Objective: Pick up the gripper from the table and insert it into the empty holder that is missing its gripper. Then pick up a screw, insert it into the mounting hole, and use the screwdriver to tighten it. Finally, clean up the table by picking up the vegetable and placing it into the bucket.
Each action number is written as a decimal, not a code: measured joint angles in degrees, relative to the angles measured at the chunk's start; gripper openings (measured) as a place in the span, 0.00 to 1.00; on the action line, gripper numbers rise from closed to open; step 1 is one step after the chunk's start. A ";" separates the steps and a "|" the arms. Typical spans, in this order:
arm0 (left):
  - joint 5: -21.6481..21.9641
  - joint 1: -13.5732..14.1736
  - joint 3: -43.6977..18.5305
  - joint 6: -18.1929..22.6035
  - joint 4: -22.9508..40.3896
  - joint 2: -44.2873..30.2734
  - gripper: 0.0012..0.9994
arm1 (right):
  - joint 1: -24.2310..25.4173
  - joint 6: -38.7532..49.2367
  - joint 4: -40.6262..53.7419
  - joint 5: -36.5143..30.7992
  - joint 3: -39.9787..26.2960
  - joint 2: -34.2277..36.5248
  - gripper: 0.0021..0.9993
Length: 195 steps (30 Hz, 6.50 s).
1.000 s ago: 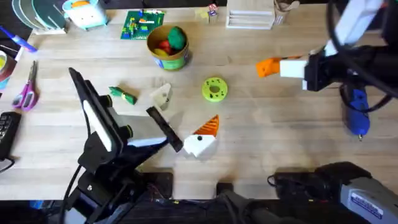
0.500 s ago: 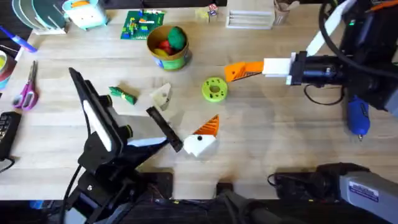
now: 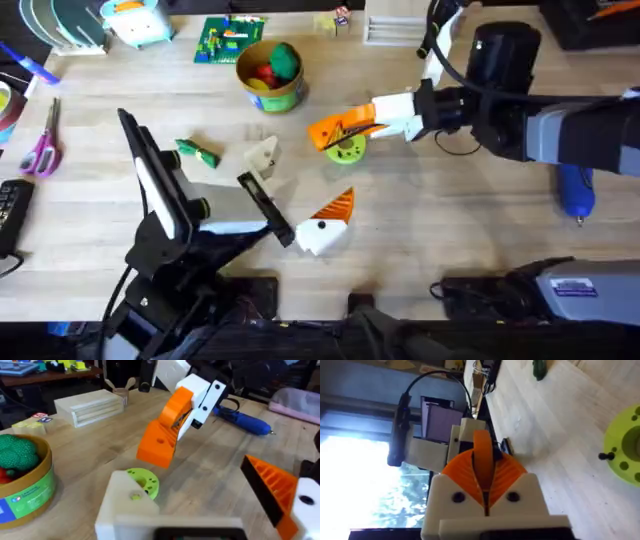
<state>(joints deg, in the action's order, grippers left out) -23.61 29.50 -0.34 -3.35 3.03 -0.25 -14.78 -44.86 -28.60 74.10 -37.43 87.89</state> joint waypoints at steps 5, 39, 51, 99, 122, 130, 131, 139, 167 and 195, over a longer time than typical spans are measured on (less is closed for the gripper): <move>-2.63 0.00 0.00 -0.47 -0.07 0.00 0.99 | -3.35 -7.52 -0.58 1.14 0.00 2.00 0.01; -6.68 0.00 0.00 -0.60 -0.16 0.00 0.99 | -9.60 -14.67 -0.91 0.91 -2.08 2.50 0.01; -6.53 -0.02 0.00 -1.74 -0.02 -0.07 0.99 | -11.00 -13.81 -1.95 -1.06 -2.97 4.95 0.01; -2.33 -0.81 0.00 -3.09 0.02 -0.07 0.99 | -18.43 -17.24 -10.19 -14.79 -3.48 6.61 0.36; -6.87 0.20 0.00 -2.45 -0.07 -0.06 0.99 | -16.90 -17.05 -10.07 -14.05 -3.45 6.63 0.70; -7.07 0.20 0.00 -2.45 -0.07 -0.06 0.99 | -13.71 -13.63 -10.46 -14.59 -3.45 6.63 0.92; -7.07 0.20 0.00 -2.45 -0.07 -0.07 0.99 | -12.54 -12.57 -11.11 -14.80 -3.46 6.63 0.95; -7.09 0.20 0.00 -2.45 -0.07 -0.07 0.99 | -3.94 0.01 -6.17 -16.01 -9.52 6.63 0.99; -7.09 0.20 0.00 -2.44 -0.07 -0.07 0.99 | -13.12 60.38 64.66 -51.90 -31.64 5.23 0.99; -7.11 0.20 0.00 -2.43 -0.07 -0.04 0.99 | -21.43 63.54 64.03 -57.81 -29.79 10.65 0.61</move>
<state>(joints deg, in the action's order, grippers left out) -30.72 29.69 -0.34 -5.78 2.96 -0.30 -36.21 18.68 35.42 16.29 -67.22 98.54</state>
